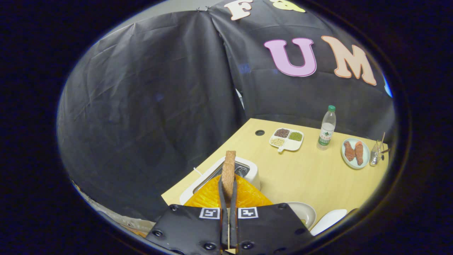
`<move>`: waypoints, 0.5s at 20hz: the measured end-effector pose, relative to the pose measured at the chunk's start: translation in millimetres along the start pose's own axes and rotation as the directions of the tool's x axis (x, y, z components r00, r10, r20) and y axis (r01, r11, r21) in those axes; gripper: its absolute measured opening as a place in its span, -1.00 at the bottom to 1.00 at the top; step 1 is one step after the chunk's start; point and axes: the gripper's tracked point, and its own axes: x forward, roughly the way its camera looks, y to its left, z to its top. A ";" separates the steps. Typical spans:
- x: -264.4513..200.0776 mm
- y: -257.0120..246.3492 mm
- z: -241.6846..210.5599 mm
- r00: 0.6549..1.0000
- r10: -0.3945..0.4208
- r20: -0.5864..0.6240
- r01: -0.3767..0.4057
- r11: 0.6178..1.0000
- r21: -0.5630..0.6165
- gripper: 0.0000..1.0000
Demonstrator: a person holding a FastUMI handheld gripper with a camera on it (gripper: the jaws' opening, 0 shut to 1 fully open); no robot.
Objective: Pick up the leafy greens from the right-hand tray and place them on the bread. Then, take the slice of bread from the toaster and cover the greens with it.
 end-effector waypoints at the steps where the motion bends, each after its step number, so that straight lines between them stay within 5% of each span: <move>1: -6.9 -7.2 0.4 1.000 -0.014 0.010 0.013 1.000 0.007 -0.91; 10: -36.9 -73.5 -49.3 0.991 -0.131 -0.017 0.132 0.986 0.101 -0.91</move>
